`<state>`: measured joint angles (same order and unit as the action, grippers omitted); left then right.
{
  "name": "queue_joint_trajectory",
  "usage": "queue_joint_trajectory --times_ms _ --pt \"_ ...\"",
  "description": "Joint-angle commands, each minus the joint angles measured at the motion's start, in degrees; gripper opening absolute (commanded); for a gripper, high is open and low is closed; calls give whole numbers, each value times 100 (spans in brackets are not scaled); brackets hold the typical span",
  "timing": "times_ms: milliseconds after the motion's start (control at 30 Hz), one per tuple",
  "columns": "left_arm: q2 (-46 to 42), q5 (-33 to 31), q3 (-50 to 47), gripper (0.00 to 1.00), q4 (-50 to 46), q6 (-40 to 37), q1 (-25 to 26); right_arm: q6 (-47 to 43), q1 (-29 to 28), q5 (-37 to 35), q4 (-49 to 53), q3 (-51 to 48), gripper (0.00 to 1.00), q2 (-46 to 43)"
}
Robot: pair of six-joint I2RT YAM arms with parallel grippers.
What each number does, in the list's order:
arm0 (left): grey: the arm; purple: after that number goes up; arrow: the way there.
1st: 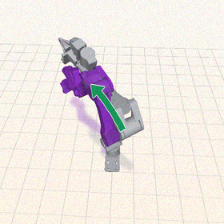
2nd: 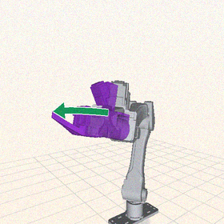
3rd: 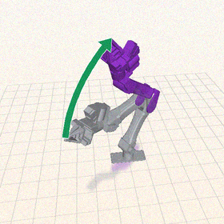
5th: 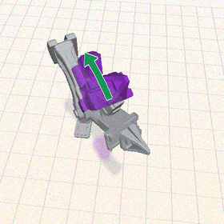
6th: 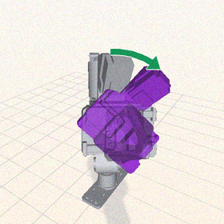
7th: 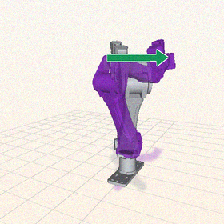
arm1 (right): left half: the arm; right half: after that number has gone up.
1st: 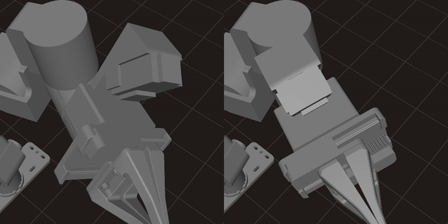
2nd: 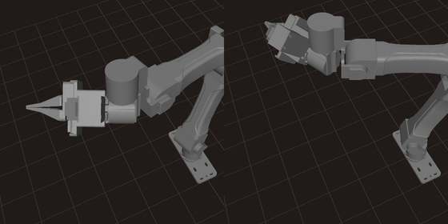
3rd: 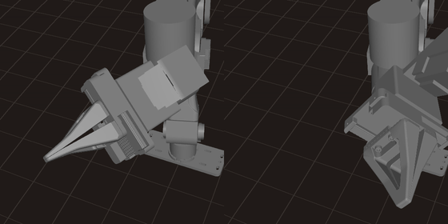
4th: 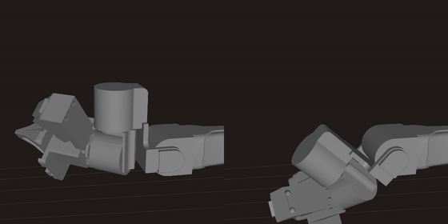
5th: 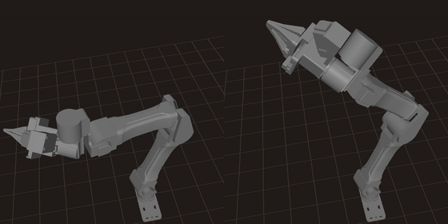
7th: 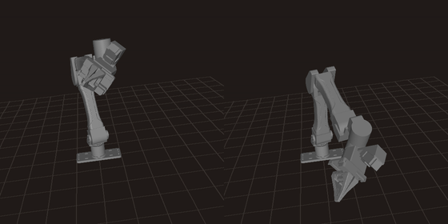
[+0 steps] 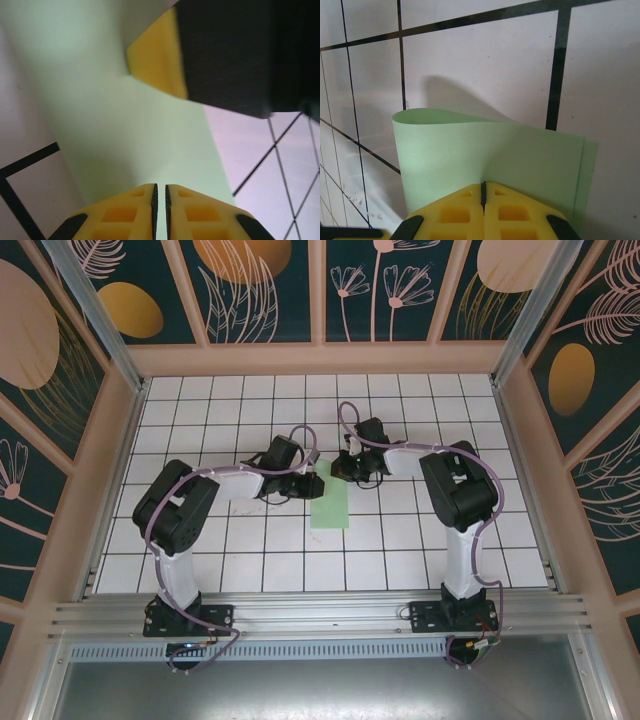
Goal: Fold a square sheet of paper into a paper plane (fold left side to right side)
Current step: Hold the square sheet of paper at the center of the table.
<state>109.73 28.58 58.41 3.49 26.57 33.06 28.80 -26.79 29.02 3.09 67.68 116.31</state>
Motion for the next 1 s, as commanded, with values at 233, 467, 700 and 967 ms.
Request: queue_joint_trajectory --times_ms 233,467,700,967 --pt "243 -85 -56 15 212 24 19 -179 -23 -291 307 -53 5 -72" --pt "281 -163 -234 15 237 94 46 -318 33 -361 27 -92 27 -981" --pt "325 -153 -238 15 346 164 99 -226 -40 -300 545 -699 31 -1862" --pt "276 -202 -234 15 311 134 106 362 -477 227 328 -1361 18 -1508"
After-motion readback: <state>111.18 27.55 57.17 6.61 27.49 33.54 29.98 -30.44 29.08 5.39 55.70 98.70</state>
